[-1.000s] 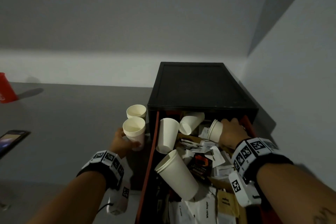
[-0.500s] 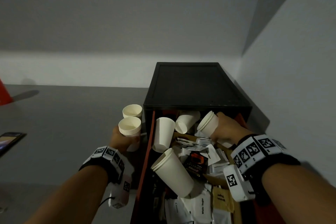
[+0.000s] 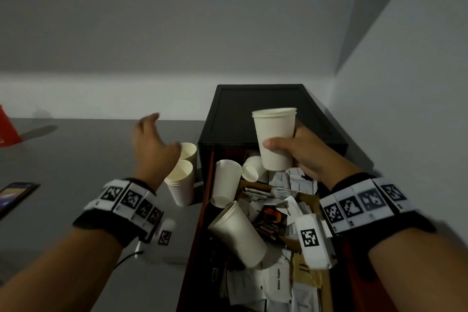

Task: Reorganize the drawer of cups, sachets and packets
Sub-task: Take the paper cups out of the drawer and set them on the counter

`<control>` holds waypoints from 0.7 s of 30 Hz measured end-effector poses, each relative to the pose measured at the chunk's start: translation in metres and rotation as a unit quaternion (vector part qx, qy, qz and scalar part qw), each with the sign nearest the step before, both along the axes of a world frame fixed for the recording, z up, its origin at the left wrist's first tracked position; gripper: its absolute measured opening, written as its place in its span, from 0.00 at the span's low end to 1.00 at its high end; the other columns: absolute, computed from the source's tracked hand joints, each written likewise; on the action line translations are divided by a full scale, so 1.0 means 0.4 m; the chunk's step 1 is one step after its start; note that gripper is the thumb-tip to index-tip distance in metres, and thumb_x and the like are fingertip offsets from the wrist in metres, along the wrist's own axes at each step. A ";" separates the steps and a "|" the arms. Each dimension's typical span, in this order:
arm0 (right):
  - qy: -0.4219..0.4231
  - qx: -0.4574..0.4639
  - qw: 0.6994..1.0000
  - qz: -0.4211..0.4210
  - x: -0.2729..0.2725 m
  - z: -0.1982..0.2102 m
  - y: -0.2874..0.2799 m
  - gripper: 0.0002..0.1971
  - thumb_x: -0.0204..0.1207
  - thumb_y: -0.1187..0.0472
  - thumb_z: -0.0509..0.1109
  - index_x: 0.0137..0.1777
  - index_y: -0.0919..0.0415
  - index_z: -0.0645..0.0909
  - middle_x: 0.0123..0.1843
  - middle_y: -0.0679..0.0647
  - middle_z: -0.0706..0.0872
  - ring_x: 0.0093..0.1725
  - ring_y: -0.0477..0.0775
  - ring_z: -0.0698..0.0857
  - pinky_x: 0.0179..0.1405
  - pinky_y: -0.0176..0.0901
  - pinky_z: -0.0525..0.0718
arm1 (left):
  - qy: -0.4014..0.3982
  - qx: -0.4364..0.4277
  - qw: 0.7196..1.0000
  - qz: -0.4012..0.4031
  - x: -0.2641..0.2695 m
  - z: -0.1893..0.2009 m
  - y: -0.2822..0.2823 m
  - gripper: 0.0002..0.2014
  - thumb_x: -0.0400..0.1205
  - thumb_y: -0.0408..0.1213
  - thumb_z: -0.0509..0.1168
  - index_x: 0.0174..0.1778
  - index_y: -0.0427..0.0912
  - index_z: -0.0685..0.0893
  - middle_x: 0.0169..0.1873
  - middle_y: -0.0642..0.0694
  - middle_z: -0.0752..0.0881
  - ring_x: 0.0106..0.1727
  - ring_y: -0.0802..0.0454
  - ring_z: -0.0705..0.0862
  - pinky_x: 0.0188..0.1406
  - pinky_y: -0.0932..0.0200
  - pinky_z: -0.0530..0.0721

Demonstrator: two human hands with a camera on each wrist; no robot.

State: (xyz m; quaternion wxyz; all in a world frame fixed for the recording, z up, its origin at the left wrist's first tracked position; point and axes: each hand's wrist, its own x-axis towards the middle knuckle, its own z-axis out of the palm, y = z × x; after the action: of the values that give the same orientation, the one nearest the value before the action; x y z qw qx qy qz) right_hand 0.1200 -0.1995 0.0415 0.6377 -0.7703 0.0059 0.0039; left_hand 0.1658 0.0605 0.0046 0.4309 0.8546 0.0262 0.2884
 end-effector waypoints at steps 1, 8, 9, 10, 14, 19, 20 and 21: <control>-0.007 0.027 1.000 0.010 -0.005 0.014 0.014 0.30 0.70 0.63 0.75 0.71 0.53 0.68 0.60 0.54 0.82 0.59 0.56 0.82 0.57 0.60 0.84 | -0.004 -0.027 0.998 -0.049 -0.014 0.044 -0.028 0.29 0.75 0.27 0.68 0.74 0.40 0.70 0.72 0.42 0.69 0.74 0.45 0.68 0.68 0.58 0.67; -0.055 0.134 0.984 0.104 -0.053 0.097 0.105 0.15 0.79 0.58 0.65 0.65 0.51 0.71 0.60 0.54 0.82 0.61 0.56 0.82 0.60 0.55 0.83 | 0.137 -0.134 0.842 -0.504 -0.109 0.196 -0.185 0.25 0.71 0.51 0.74 0.59 0.42 0.80 0.50 0.43 0.86 0.53 0.47 0.86 0.50 0.55 0.86; -0.053 0.136 0.982 0.118 -0.057 0.100 0.105 0.14 0.81 0.56 0.62 0.65 0.50 0.71 0.61 0.53 0.82 0.62 0.55 0.81 0.63 0.54 0.82 | 0.120 -0.151 0.844 -0.500 -0.105 0.200 -0.186 0.28 0.67 0.52 0.75 0.58 0.41 0.80 0.49 0.42 0.86 0.52 0.46 0.86 0.48 0.55 0.86; -0.045 0.140 0.980 0.132 -0.060 0.100 0.101 0.13 0.81 0.55 0.60 0.65 0.50 0.72 0.61 0.53 0.82 0.62 0.55 0.81 0.64 0.52 0.80 | 0.102 -0.158 0.851 -0.490 -0.104 0.205 -0.187 0.31 0.63 0.54 0.77 0.58 0.41 0.80 0.49 0.41 0.86 0.52 0.46 0.86 0.48 0.55 0.86; 0.012 0.178 0.979 0.101 -0.047 0.070 0.062 0.13 0.78 0.50 0.62 0.55 0.57 0.79 0.48 0.54 0.83 0.50 0.52 0.83 0.55 0.45 0.79 | 0.069 -0.138 0.896 -0.418 -0.086 0.197 -0.170 0.31 0.58 0.54 0.75 0.56 0.48 0.80 0.48 0.45 0.87 0.50 0.48 0.87 0.44 0.54 0.86; 0.174 0.252 0.947 -0.095 0.032 -0.070 0.035 0.08 0.80 0.61 0.64 0.41 0.63 0.77 0.36 0.59 0.77 0.34 0.55 0.79 0.37 0.46 0.81 | 0.071 -0.141 0.913 -0.377 -0.071 0.194 -0.128 0.38 0.59 0.55 0.72 0.64 0.43 0.75 0.55 0.36 0.83 0.55 0.40 0.85 0.46 0.50 0.86; 0.197 0.240 0.943 -0.116 0.049 -0.100 0.034 0.08 0.80 0.62 0.65 0.40 0.64 0.76 0.33 0.58 0.76 0.31 0.54 0.77 0.35 0.45 0.80 | 0.073 -0.136 0.915 -0.373 -0.072 0.197 -0.121 0.38 0.59 0.55 0.72 0.65 0.42 0.75 0.56 0.36 0.83 0.55 0.40 0.85 0.47 0.49 0.86; 0.216 0.222 0.942 -0.131 0.065 -0.125 0.034 0.09 0.79 0.62 0.66 0.38 0.64 0.75 0.28 0.57 0.75 0.27 0.52 0.74 0.33 0.43 0.79 | 0.074 -0.132 0.918 -0.368 -0.072 0.199 -0.116 0.38 0.59 0.55 0.72 0.65 0.43 0.75 0.56 0.36 0.83 0.55 0.40 0.84 0.47 0.49 0.86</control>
State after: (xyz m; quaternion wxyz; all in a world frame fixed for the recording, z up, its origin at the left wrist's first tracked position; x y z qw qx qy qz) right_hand 0.1459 -0.1860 -0.0087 0.7706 -0.5824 0.2434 0.0876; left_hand 0.1369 0.0142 0.0842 0.6125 0.7581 -0.2201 0.0396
